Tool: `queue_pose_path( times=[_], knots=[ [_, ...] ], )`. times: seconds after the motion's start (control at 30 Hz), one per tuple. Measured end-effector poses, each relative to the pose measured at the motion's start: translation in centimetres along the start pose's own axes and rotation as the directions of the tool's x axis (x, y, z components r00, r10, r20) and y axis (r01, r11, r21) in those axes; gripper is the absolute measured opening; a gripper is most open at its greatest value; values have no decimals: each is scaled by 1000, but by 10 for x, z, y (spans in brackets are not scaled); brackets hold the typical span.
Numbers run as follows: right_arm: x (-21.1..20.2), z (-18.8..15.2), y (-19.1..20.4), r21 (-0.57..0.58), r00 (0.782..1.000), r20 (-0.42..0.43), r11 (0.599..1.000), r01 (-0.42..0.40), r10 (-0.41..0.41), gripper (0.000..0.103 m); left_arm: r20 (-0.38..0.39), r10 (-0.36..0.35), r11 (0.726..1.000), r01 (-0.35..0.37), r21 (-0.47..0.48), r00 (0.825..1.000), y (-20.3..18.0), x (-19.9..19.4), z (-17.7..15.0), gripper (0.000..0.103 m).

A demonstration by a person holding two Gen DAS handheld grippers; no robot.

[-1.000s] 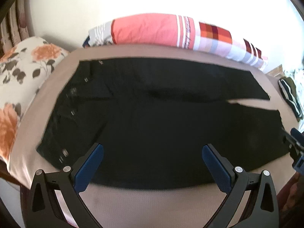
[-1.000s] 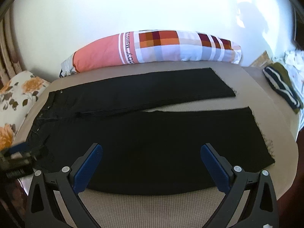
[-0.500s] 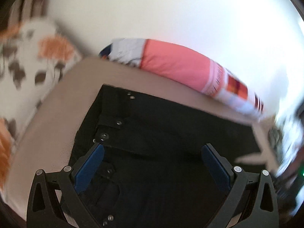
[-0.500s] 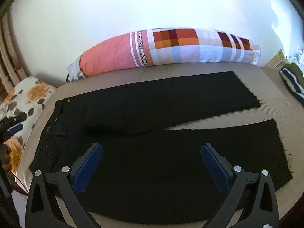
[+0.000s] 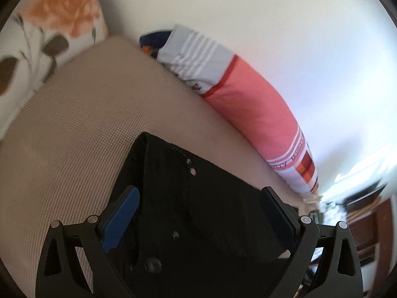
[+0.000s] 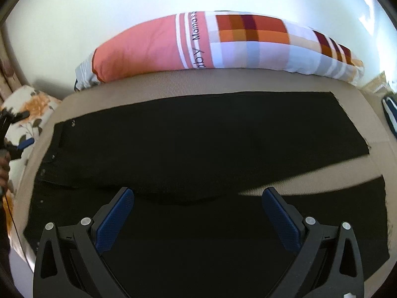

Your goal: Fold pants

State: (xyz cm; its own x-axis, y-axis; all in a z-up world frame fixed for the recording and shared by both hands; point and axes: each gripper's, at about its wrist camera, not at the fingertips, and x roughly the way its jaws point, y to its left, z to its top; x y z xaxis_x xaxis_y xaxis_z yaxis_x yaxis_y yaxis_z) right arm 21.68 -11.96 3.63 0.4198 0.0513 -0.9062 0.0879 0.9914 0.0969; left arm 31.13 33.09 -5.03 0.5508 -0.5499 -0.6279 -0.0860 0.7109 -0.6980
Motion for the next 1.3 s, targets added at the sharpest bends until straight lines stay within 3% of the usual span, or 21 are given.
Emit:
queue_pose_path(
  times=[0.1,0.2,0.47,0.53,0.77,0.97,1.0,1.03,1.1,1.3],
  knots=[
    [16,6,3,-17,1000,-25,1000,8,-9,103,-41,-25,999,23,-49,999,18,20,16,94],
    [32,15,6,-32,999,-41,999,9,-10,103,-71,-23,998,18,-63,997,31,35,26,78],
    [67,39,16,-48,999,-50,999,-17,15,103,-136,-106,992,96,-78,985,45,63,41,59],
    [71,43,17,-50,999,-50,998,-24,22,103,-155,-130,990,120,-69,979,44,66,44,44],
    [84,55,20,-72,998,-51,996,-48,44,103,-260,-140,990,134,-37,955,31,92,44,43],
    [93,72,22,-92,996,-48,992,-81,77,103,-249,-139,990,138,-22,959,20,107,47,43],
    [94,76,22,-109,996,-47,991,-82,78,103,-238,-136,990,137,-13,962,18,106,46,39],
    [94,80,22,-126,996,-47,988,-87,82,103,-224,-119,992,125,15,967,16,105,45,23],
    [95,87,20,-158,994,-48,982,-100,94,103,-209,-69,994,86,73,976,11,101,43,7],
    [108,118,14,-293,981,-85,936,-192,175,103,-131,-119,978,139,155,984,-17,69,37,7]
  ],
)
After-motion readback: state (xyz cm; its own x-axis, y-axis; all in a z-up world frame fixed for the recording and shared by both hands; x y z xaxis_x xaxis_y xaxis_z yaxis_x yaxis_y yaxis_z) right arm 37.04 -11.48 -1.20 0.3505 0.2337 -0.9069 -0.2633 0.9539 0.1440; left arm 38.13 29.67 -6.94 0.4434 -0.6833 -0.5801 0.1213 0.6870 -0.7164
